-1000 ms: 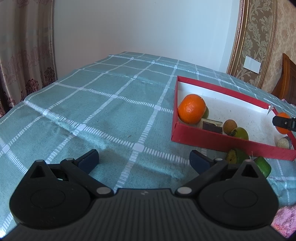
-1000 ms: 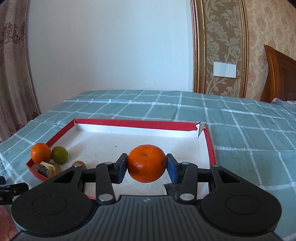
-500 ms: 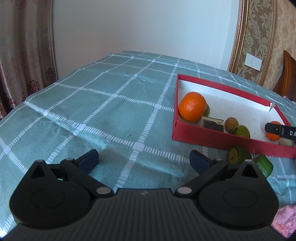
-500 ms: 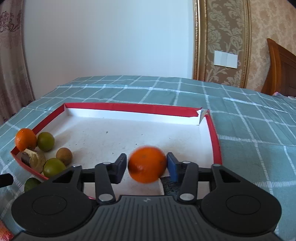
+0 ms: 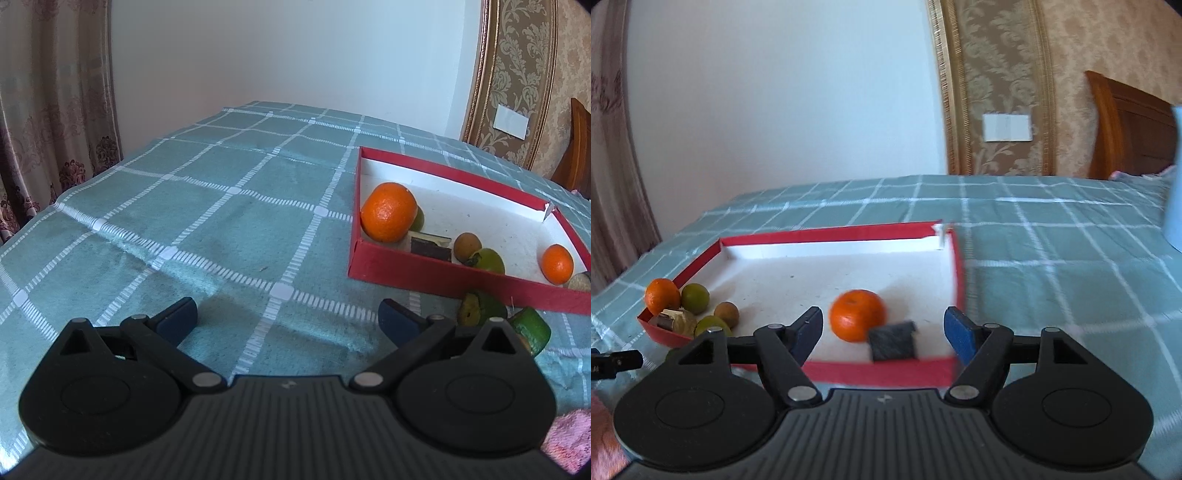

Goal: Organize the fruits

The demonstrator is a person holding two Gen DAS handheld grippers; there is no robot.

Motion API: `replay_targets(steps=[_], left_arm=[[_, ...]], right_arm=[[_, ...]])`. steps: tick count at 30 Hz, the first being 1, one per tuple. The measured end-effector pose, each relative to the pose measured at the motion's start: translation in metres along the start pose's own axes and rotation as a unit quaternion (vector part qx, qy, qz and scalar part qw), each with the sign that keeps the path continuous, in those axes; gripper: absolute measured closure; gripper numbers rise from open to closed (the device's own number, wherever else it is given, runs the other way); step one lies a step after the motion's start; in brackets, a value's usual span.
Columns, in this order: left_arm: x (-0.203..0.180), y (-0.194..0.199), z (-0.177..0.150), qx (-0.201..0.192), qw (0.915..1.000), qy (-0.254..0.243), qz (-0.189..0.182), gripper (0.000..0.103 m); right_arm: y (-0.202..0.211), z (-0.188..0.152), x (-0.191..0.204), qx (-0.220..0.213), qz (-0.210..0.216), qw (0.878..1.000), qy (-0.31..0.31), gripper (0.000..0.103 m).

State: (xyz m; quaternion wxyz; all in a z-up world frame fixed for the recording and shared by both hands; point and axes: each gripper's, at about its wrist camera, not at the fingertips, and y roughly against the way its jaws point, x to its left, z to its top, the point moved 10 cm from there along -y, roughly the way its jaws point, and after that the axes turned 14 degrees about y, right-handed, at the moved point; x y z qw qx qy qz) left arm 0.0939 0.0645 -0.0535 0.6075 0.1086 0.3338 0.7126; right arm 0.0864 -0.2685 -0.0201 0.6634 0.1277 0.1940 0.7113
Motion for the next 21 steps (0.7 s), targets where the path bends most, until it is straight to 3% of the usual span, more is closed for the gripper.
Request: replay_targets(steps=[4, 11, 15, 21], left_arm=[[0.000, 0.001, 0.000, -0.002, 1.0000, -0.001, 0.002, 0.000], [0.002, 0.003, 0.001, -0.006, 1.0000, 0.005, -0.003, 0.000], [-0.004, 0.018, 0.003, -0.039, 0.9983, -0.004, -0.043, 0.000], [-0.033, 0.036, -0.016, -0.047, 0.9917, -0.077, -0.091, 0.000]], right_arm=[[0.015, -0.018, -0.016, -0.006, -0.023, 1.000, -0.020, 0.025], [0.012, -0.028, -0.025, 0.013, -0.023, 0.998, -0.058, 0.024], [0.011, -0.031, -0.027, 0.019, -0.025, 0.998, -0.062, 0.024], [0.008, -0.034, -0.027, 0.029, -0.022, 0.997, -0.065, 0.024]])
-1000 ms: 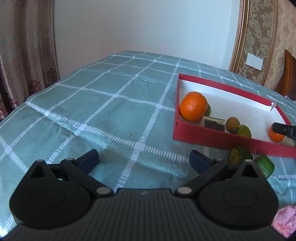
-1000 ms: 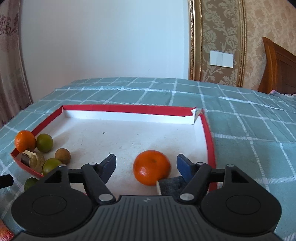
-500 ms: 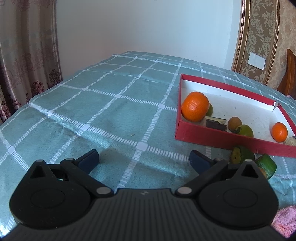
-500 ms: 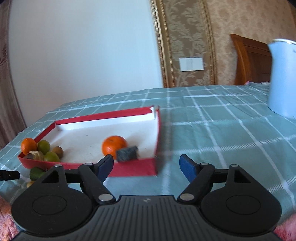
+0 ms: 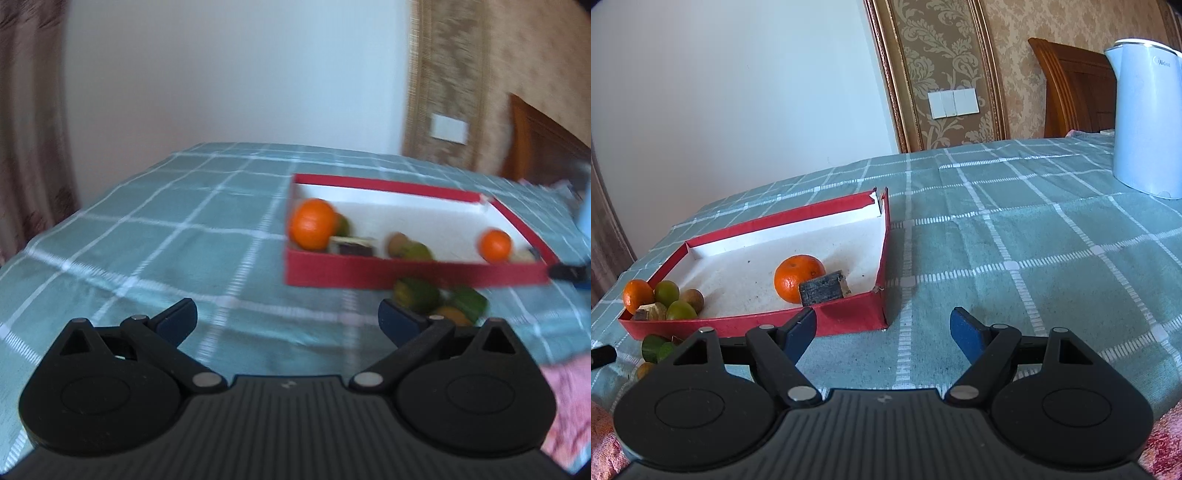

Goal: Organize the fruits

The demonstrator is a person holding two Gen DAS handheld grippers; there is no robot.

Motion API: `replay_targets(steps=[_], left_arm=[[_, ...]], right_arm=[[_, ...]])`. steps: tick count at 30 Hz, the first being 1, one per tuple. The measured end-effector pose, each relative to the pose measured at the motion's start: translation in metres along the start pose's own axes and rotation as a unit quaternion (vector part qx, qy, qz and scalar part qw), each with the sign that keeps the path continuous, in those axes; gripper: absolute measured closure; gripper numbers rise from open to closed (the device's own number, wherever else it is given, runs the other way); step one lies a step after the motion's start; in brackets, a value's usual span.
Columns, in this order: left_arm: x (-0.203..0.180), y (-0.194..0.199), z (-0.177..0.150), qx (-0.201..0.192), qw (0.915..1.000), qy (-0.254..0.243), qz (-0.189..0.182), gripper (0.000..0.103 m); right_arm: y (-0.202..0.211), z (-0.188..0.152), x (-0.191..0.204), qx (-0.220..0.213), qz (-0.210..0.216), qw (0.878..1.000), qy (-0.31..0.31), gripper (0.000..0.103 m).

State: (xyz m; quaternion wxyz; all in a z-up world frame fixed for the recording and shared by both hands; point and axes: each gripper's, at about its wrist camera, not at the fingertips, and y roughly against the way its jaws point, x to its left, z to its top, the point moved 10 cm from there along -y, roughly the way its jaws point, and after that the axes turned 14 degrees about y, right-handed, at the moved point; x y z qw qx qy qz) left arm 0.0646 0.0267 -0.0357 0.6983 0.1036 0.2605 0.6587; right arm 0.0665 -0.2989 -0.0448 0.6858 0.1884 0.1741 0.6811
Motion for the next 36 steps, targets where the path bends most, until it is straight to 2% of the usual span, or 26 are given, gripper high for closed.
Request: replay_targets(steps=[4, 7, 13, 16, 19, 21, 24, 30, 36], left_arm=[[-0.023, 0.007, -0.007, -0.004, 0.9994, -0.026, -0.021, 0.003], [-0.041, 0.010, -0.011, 0.003, 0.9983, -0.042, -0.041, 0.012], [-0.070, 0.014, -0.022, 0.011, 0.9939, -0.086, -0.068, 0.012], [-0.081, 0.011, -0.028, 0.016, 0.9910, -0.112, -0.072, 0.016], [-0.089, 0.006, -0.032, 0.025, 0.9891, -0.124, -0.075, 0.026], [-0.092, 0.002, -0.035, 0.036, 0.9885, -0.125, -0.077, 0.040], [-0.092, -0.002, -0.039, 0.052, 0.9883, -0.119, -0.080, 0.053], [-0.097, -0.003, -0.041, 0.061, 0.9865, -0.121, -0.092, 0.068], [-0.102, -0.004, -0.042, 0.063, 0.9860, -0.123, -0.094, 0.073]], right_arm=[[-0.001, -0.001, -0.001, 0.005, 0.003, 1.000, -0.003, 0.024], [-0.002, -0.002, -0.001, 0.007, 0.006, 1.000, -0.007, 0.024], [-0.003, -0.002, -0.001, 0.009, 0.011, 1.000, -0.010, 0.024], [-0.004, -0.003, -0.001, 0.009, 0.013, 1.000, -0.013, 0.024], [-0.004, -0.003, -0.002, 0.009, 0.014, 1.000, -0.015, 0.024], [-0.004, -0.003, -0.002, 0.009, 0.015, 1.000, -0.016, 0.024], [-0.004, -0.003, -0.002, 0.009, 0.017, 1.000, -0.019, 0.024], [-0.005, -0.003, -0.004, 0.009, 0.020, 0.999, -0.026, 0.024], [-0.005, -0.004, -0.004, 0.009, 0.021, 0.999, -0.027, 0.024]])
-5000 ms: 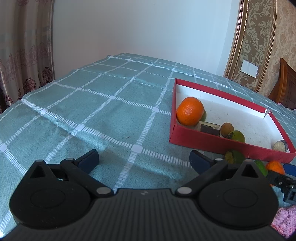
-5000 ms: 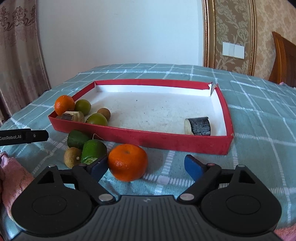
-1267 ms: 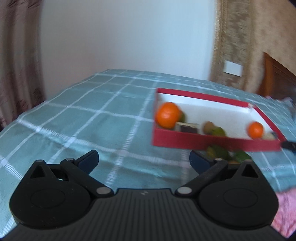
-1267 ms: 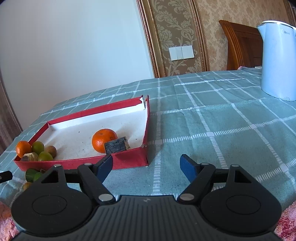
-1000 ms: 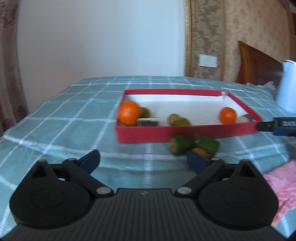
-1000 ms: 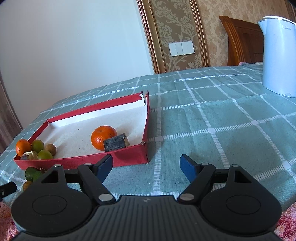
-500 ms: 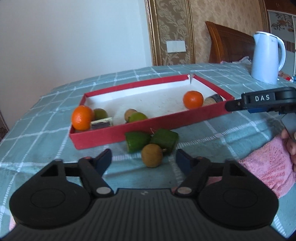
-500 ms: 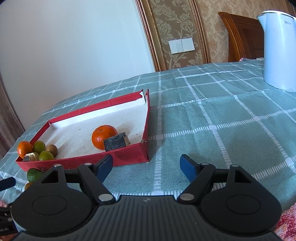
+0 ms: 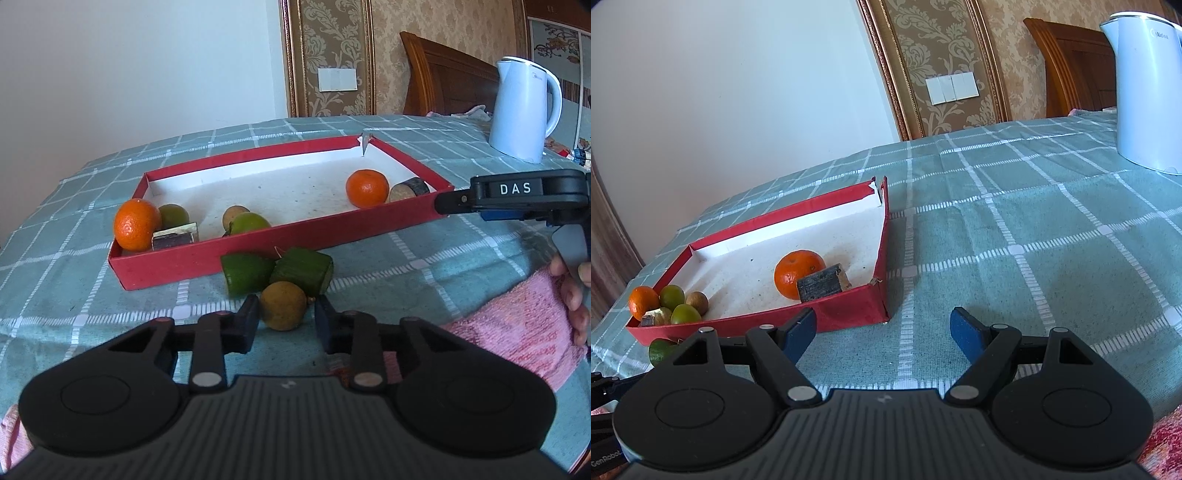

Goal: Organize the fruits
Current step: 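Close the left gripper on the brown round fruit beside the tray, then carry the brown fruit into the red tray and open the left gripper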

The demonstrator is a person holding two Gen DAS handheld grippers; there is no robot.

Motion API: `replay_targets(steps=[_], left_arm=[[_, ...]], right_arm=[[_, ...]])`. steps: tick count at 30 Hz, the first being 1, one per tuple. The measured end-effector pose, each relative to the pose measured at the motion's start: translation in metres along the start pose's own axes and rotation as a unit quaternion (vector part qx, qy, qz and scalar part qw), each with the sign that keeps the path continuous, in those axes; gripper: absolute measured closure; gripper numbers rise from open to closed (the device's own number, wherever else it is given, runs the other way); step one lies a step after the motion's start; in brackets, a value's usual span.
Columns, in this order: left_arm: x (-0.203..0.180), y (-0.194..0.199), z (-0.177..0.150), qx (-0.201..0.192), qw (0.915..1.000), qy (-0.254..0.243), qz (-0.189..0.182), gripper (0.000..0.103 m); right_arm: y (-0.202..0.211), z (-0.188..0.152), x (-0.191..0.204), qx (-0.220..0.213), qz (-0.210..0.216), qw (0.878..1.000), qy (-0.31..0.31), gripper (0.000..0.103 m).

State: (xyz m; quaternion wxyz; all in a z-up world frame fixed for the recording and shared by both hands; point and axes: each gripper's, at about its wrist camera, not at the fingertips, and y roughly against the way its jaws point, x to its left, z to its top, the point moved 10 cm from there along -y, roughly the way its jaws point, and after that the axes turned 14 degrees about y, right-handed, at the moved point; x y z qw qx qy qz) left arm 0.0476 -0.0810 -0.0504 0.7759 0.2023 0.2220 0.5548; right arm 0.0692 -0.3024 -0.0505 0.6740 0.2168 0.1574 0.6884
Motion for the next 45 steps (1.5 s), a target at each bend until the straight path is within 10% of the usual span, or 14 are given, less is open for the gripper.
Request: replay_targets(steps=[45], left_arm=[[0.033, -0.001, 0.078, -0.063, 0.9913, 0.062, 0.097, 0.075]], right_arm=[[-0.001, -0.001, 0.000, 0.003, -0.002, 1.000, 0.004, 0.024]])
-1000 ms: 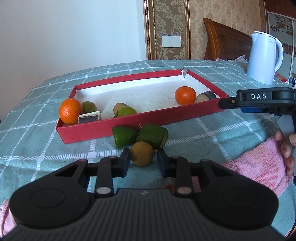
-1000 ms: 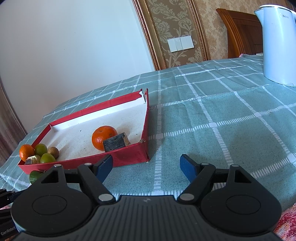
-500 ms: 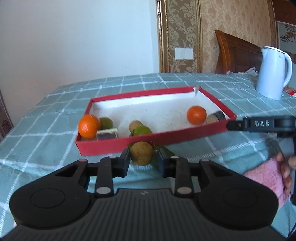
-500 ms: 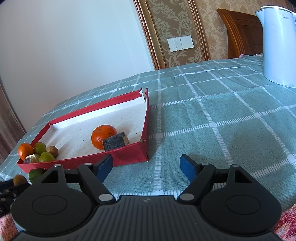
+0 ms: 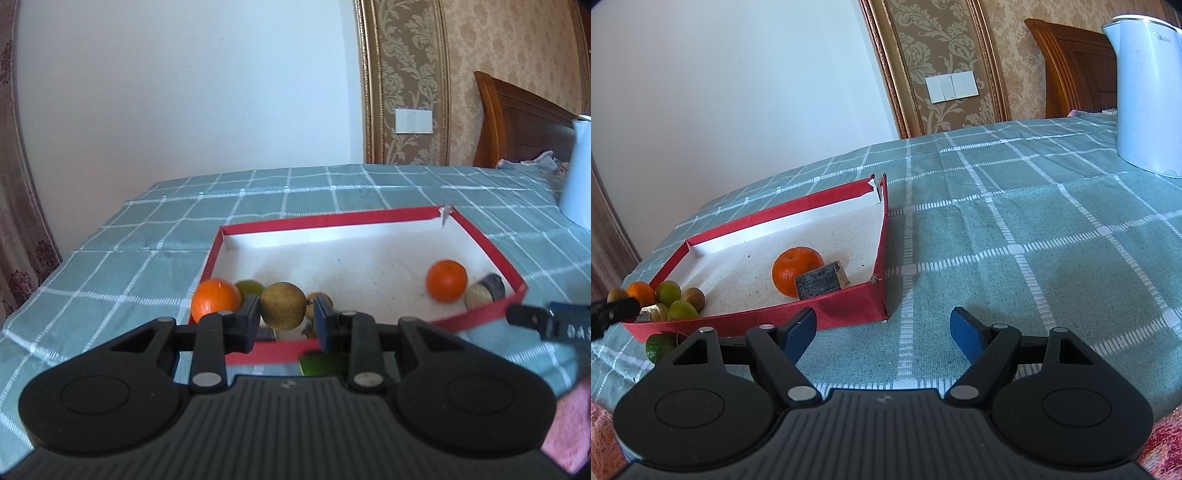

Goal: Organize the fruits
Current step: 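Carry the brown fruit into the red tray and open the left gripper, then lift the left gripper away from the tray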

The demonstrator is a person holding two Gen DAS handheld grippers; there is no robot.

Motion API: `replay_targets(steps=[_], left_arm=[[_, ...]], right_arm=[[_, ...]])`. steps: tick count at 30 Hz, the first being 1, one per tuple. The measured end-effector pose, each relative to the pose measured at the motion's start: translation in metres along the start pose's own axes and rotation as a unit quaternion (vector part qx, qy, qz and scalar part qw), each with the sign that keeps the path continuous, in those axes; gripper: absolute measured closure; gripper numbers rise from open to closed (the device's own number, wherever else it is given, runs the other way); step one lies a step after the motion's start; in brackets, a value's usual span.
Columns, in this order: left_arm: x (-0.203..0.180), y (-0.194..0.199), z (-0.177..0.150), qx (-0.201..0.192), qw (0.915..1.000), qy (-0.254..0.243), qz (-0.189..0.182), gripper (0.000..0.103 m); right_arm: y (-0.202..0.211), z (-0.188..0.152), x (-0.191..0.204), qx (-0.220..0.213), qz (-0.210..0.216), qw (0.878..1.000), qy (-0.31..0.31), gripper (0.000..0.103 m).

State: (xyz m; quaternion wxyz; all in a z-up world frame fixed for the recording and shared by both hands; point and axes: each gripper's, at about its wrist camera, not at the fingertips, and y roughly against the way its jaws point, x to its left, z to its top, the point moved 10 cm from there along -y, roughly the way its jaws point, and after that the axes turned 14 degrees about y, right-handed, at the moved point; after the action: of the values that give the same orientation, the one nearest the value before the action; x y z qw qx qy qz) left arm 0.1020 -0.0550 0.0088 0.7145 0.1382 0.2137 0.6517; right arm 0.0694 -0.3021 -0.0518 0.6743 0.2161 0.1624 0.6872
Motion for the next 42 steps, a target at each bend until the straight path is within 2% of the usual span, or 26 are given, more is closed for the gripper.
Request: replay_targets(steps=[12, 34, 42], left_arm=[[0.011, -0.036, 0.026, -0.022, 0.9990, 0.034, 0.022, 0.075], [0.018, -0.063, 0.015, 0.001, 0.9989, 0.042, 0.019, 0.074], [0.014, -0.059, 0.016, -0.005, 0.9994, 0.034, 0.009, 0.054]], right_arm=[[0.000, 0.000, 0.000, 0.000, 0.000, 1.000, 0.000, 0.024], [0.000, 0.000, 0.001, 0.002, -0.002, 1.000, 0.004, 0.024], [0.000, 0.000, 0.001, 0.002, -0.002, 1.000, 0.003, 0.024]])
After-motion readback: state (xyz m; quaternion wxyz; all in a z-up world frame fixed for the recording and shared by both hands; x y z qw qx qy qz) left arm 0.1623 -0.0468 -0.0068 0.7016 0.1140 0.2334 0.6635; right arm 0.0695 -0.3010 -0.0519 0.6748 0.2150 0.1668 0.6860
